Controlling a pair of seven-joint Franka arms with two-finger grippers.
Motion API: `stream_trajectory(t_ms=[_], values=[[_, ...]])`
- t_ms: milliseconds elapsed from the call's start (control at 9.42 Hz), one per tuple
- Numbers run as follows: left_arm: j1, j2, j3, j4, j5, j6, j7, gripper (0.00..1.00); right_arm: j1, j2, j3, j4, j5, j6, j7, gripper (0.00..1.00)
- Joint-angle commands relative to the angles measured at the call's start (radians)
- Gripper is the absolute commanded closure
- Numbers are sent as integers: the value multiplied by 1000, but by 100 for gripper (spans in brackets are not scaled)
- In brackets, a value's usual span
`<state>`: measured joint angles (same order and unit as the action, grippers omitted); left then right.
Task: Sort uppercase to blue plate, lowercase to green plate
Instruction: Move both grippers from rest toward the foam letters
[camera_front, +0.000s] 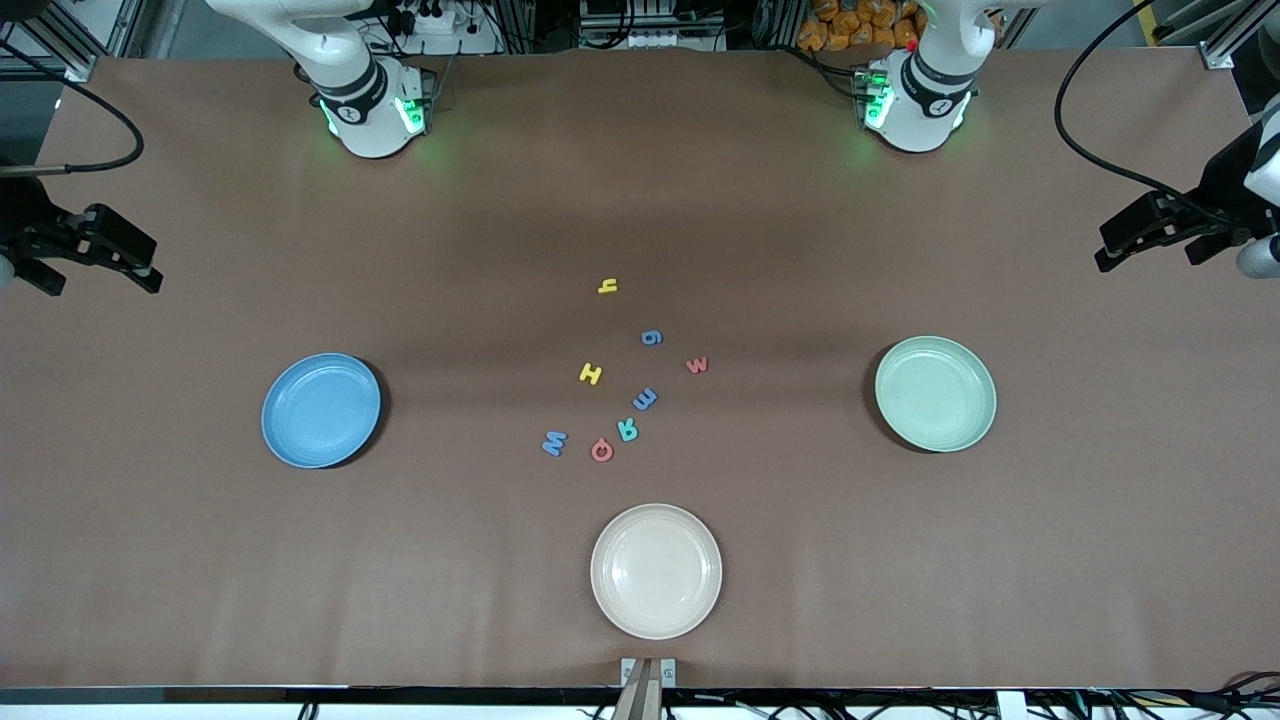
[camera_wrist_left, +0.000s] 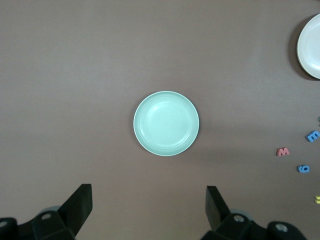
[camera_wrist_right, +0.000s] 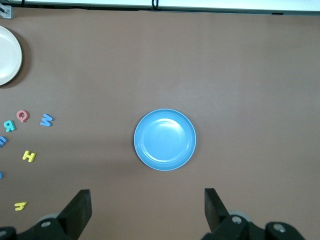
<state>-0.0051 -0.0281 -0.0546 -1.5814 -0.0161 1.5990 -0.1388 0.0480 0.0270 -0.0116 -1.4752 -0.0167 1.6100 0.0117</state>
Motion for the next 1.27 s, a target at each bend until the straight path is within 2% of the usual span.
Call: stream_trajectory(t_ms=[0, 212, 425, 637, 956, 1168], values=[[0, 4, -7, 18, 4, -16, -11, 0, 9, -12, -11, 6, 12, -19, -1, 0], [-12, 8, -11, 8, 10, -16, -1, 0, 6, -12, -11, 6, 15, -44, -6, 0], [-30, 69, -69, 14, 19, -5, -16, 0, 7, -12, -10, 4, 14, -44, -6, 0], [-36, 140, -134, 11, 18, 83, -18, 0, 10, 0, -8, 3, 15, -42, -6, 0], [-139, 276, -142, 15, 7, 192, -21, 0, 41, 52, -7, 1, 17, -28, 10, 0], [-214, 364, -140, 14, 10, 269, -127, 0, 65, 109, -7, 4, 20, 4, 21, 0]])
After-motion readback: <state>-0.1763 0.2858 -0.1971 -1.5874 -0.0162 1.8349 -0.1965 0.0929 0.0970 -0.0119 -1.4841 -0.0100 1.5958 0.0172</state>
